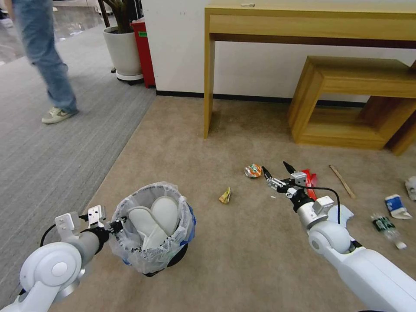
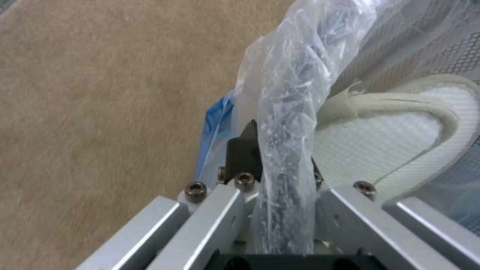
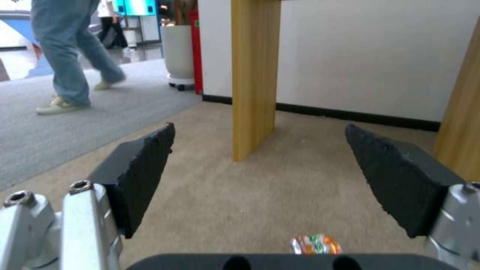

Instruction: Pick up the trash bin and place the garbage on the floor into it.

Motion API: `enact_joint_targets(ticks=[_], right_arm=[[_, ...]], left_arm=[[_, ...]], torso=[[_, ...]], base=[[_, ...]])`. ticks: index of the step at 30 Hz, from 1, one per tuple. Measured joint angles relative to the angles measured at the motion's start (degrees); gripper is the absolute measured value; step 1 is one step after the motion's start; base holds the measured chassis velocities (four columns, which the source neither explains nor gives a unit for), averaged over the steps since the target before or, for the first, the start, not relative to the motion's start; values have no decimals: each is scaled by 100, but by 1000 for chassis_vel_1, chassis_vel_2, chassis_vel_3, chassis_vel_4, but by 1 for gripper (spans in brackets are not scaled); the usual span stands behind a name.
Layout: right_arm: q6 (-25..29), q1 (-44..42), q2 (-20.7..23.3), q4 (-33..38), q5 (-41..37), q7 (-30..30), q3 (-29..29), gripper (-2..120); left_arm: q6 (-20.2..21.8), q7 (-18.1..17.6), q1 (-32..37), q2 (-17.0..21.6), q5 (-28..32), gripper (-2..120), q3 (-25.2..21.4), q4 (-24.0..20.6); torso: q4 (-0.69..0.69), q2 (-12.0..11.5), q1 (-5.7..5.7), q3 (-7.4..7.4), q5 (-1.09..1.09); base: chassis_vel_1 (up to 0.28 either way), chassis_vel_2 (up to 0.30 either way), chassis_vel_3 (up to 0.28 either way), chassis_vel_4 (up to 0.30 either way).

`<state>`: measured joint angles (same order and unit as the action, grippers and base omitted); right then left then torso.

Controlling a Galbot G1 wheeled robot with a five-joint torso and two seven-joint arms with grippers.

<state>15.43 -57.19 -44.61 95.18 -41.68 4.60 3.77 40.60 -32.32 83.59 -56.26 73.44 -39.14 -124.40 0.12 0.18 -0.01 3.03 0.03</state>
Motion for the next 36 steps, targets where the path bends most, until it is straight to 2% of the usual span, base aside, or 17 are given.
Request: enact_joint_targets(ticks=[36], right_arm=[[61,71,-49,-99,64,-63,-131,88]], left_arm=[[-8,4,-10,-22,-26,1,14,9]], torso=[[1,0,0,-1,-2]], base=[[-90,89,89,-88]])
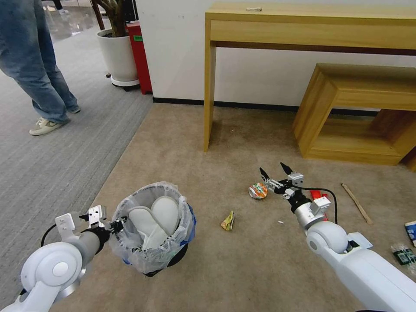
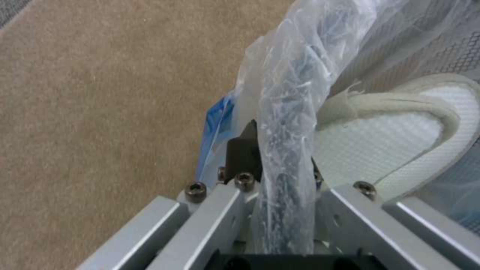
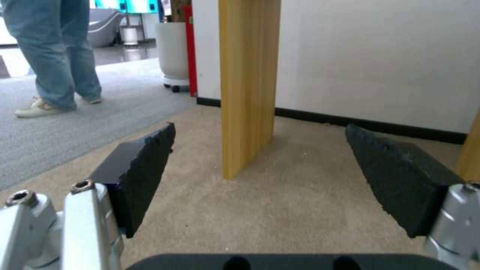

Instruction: Pick up the trash bin and place the garbage on the floor into it.

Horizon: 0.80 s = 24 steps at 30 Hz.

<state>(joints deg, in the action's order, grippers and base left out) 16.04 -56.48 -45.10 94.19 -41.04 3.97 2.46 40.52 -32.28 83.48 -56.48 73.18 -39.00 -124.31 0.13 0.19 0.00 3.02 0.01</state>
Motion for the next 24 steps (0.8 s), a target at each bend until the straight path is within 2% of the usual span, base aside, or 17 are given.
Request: enact_joint_targets(ticks=[24], right_arm=[[61,-11,-23,-34,53,-48,-17,88]], left_arm=[[1,0,6,-16,0,1,-13,-9]], torso=[[1,0,0,0,-1]], base=[[-83,79,81,-76]])
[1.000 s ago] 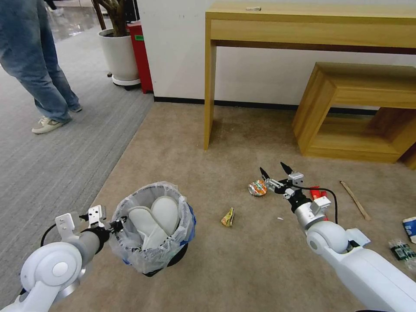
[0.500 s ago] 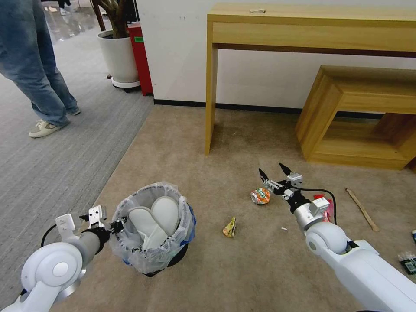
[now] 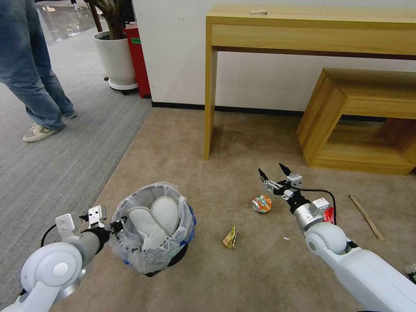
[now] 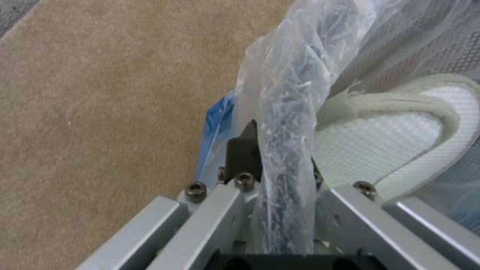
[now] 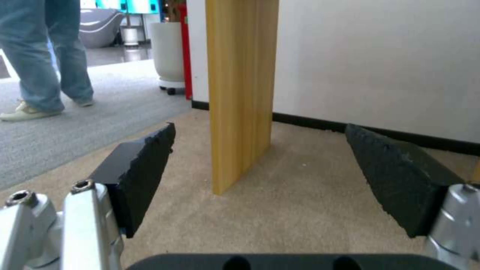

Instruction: Pick up the trash bin and place the garbage on the floor into it.

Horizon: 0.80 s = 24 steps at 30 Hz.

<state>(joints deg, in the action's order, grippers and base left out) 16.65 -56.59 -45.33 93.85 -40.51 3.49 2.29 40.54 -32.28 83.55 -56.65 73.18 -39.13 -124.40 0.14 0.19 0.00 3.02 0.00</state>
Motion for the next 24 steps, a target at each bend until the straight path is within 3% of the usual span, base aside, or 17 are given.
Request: enact_joint_targets(ticks=[9,13,24], right_arm=[[62,-25,34,15,-60,-144,-7,89],[33,-102,143,135,-249,-344,-5,99],[-900,-611,555,982,-983,-235,312,100]], left_arm=[[0,0,7,-19,-19,1,6,-2],[0,0,4,-18,-26,1,10,16],[-8,67,6,-37,-112,1,31,69]], torso=[[0,0,0,0,0],[0,0,0,0,0],[0,0,0,0,2]], base=[[-59,66,67,-67],[-17,6,10,-15],[0,0,0,0]])
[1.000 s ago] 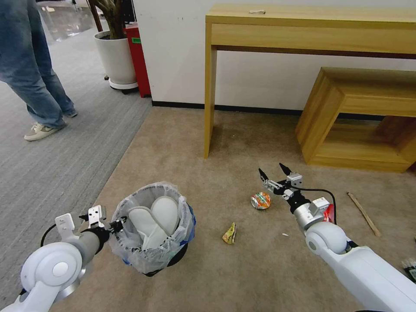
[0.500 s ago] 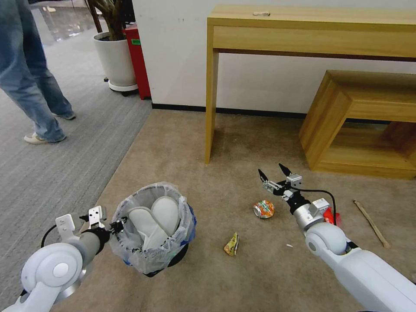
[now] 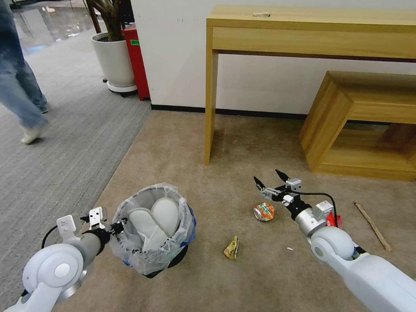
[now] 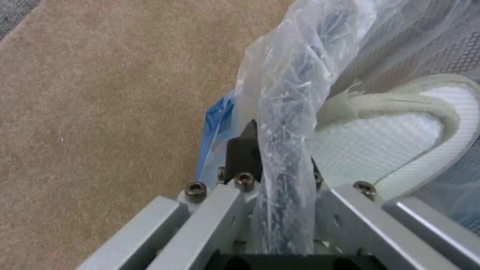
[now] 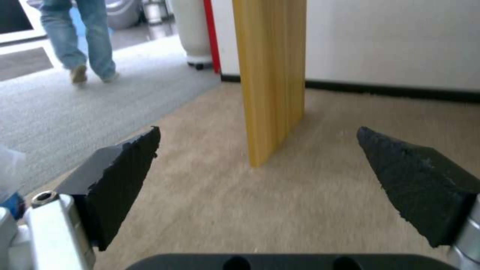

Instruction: Pick up the trash bin and place the garbage on the floor into it.

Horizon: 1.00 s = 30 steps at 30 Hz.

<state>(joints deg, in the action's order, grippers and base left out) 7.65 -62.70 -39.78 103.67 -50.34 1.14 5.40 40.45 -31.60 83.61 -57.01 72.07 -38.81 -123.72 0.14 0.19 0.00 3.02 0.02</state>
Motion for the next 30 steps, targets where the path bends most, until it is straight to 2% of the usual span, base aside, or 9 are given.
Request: enact_joint_targets(ticks=[3,4,7,13,30], right_arm=[[-648,-198,163,364,-373,164,193,100],[-648,-198,163,364,-373,164,193,100],[-1350,-310,300,708,-735,413,312,100],[-1962,-275,369,984,-1254,758,320,100],[-2260,-774,478,921,-1528,991,153,100]], left_arm=[[-8,12,-17,7,-39,1,13,36],[-8,12,-17,7,-39,1,13,36],[-19,24,-18,7,-54,1,16,60],[-27,42,-10,6,-63,1,7,72],[-43,71,-36,3,-96,1,15,165]], torso=[[0,0,0,0,-1],[0,0,0,0,-1],[0,0,0,0,-2],[0,0,0,0,-1],[0,0,0,0,-1]], base=[[0,0,0,0],[0,0,0,0],[0,0,0,0],[0,0,0,0],[0,0,0,0]])
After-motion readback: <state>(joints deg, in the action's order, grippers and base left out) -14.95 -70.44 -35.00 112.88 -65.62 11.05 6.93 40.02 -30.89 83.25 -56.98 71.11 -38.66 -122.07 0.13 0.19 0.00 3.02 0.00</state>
